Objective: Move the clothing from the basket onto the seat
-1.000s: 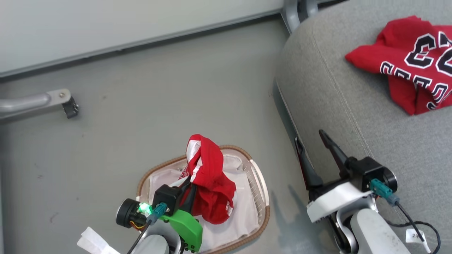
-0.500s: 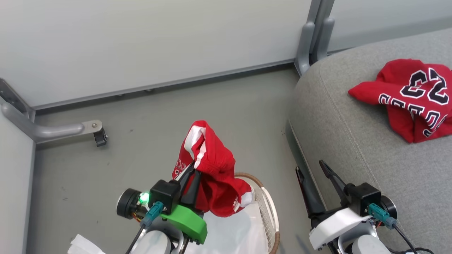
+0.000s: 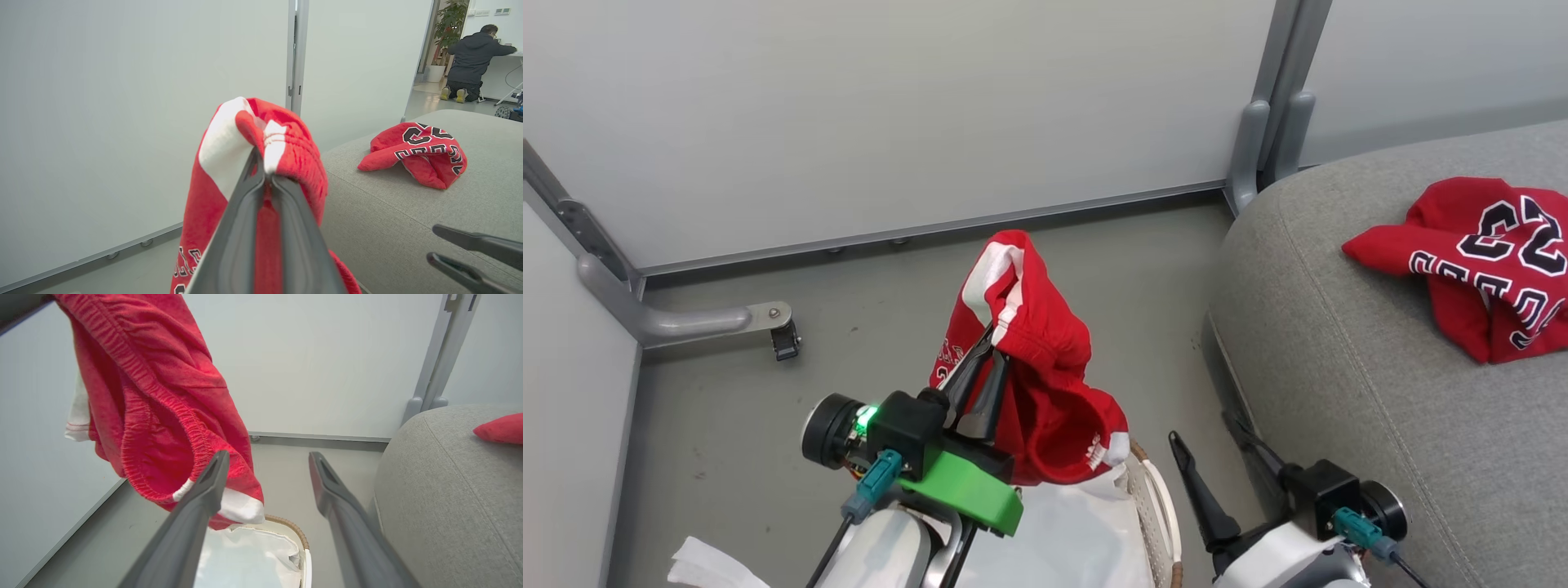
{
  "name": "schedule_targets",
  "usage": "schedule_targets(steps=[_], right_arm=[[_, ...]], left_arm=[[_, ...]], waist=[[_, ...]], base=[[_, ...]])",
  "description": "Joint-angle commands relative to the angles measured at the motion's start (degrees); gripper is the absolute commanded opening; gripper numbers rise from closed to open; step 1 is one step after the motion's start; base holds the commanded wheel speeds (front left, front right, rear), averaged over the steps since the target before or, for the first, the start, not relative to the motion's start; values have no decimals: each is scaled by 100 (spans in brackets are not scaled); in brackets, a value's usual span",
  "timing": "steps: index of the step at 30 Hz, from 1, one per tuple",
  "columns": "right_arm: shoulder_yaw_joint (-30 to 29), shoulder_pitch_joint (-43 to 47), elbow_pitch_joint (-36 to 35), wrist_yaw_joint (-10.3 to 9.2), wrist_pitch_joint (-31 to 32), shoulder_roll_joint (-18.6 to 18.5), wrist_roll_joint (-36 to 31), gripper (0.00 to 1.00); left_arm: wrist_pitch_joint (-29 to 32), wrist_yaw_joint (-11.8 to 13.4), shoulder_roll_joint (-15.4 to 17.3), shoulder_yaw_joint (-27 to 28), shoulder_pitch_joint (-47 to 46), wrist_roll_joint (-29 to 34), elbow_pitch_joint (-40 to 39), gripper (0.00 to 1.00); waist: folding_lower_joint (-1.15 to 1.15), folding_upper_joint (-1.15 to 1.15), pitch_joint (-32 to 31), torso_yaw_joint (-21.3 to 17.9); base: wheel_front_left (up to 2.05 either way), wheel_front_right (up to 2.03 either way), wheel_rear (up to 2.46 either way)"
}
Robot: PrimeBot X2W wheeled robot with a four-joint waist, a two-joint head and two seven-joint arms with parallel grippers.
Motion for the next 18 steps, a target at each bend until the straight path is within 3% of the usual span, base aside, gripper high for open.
schedule_targets(steps=[1,11,18], right_arm=[[94,-35,-38,-6,-11,-21,-46,100],[1116,-723,-107,-6,-11,-72,-139,100],[1225,-1129,279,-6,-11,-41,-269,100]], left_arm=[[-2,30,15,-21,-85,-33,-26,0],[-2,54,15,-323,-149,-149,-30,0],[-3,93,14,-606,-231,-259,-39,0]], waist=[[0,0,-17,34],[0,0,-15,280],[0,0,72,543]], base=[[0,0,0],[0,0,0],[0,0,0]])
